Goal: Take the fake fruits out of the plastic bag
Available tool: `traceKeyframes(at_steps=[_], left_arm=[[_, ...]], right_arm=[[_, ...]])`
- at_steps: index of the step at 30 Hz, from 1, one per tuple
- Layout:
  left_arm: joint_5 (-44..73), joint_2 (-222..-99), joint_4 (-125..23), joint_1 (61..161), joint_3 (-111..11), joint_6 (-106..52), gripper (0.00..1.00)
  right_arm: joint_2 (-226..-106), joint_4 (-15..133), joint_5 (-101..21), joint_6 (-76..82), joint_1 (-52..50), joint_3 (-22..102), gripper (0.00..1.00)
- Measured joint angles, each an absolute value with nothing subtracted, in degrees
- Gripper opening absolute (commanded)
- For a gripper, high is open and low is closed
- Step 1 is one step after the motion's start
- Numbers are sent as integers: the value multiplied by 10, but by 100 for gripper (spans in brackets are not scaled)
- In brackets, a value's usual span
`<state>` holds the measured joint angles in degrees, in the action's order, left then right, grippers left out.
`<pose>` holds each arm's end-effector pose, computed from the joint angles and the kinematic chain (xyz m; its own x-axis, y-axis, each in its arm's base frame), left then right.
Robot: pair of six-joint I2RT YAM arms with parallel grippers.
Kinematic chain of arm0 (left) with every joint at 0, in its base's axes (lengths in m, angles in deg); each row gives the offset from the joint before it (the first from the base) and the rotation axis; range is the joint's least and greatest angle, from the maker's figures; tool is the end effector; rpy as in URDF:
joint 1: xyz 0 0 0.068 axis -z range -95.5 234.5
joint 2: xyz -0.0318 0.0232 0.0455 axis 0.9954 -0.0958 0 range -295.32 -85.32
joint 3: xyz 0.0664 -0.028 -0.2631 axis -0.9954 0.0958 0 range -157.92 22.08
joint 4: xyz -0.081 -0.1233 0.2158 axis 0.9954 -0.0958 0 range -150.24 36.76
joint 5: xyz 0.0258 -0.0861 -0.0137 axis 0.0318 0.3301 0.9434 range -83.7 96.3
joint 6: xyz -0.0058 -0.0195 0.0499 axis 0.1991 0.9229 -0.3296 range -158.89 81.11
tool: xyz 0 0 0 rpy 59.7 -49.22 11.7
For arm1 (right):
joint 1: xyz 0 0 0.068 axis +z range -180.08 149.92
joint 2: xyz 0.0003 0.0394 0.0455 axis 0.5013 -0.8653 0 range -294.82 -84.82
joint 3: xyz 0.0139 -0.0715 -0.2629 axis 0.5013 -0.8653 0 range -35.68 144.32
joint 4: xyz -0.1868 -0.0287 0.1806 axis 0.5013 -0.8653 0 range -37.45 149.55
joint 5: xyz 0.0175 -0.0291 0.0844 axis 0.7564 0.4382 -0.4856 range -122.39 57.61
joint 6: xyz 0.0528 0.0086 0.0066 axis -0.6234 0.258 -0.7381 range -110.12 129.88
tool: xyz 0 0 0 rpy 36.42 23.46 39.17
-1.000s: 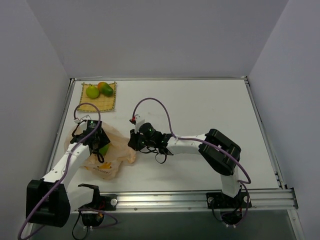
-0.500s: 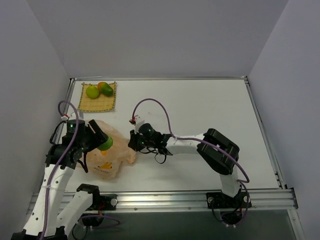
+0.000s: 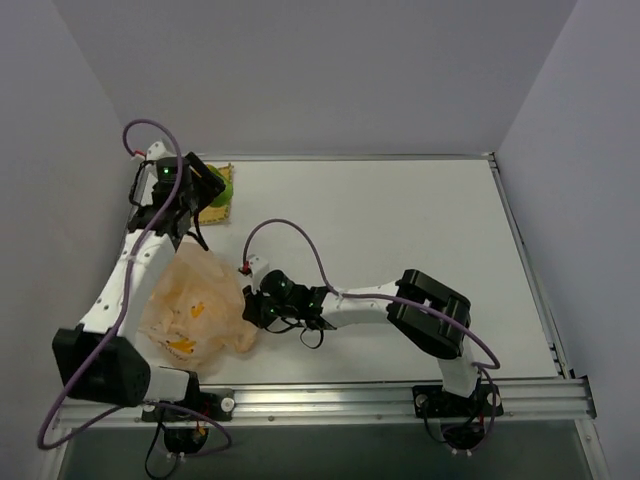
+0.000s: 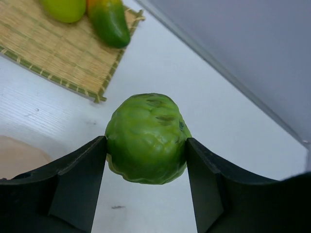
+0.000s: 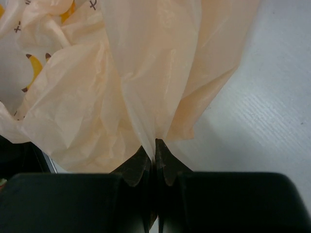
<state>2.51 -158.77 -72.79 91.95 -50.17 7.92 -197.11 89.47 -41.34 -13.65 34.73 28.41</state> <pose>0.2912 -0.0357 0.3826 -0.2901 -0.6957 -0.6572 -0.2095 0.7162 -0.6657 0.1787 0.3931 0.1809 -0.5043 -0.1459 -0.8511 -0.8240 0.3762 0.4238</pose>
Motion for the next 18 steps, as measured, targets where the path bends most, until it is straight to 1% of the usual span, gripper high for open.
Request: traceKeyframes(at_steps=[4,7,16,18], left_arm=[[-24,-1730,-674,916,-502,69,18],[-42,-1799,-655,907,-502,61,18],[-56,-1915,-589,867,-565,34,21],[-57,-1926,-578,860,-570,33,23]], right_arm=[[-1971,902,-413,-134,356,266,0],[-1971,902,-413,-134,356,254,0],[-1971,913,-418,-130,346,246,0],[-1971,920,-420,-131,337,243,0]])
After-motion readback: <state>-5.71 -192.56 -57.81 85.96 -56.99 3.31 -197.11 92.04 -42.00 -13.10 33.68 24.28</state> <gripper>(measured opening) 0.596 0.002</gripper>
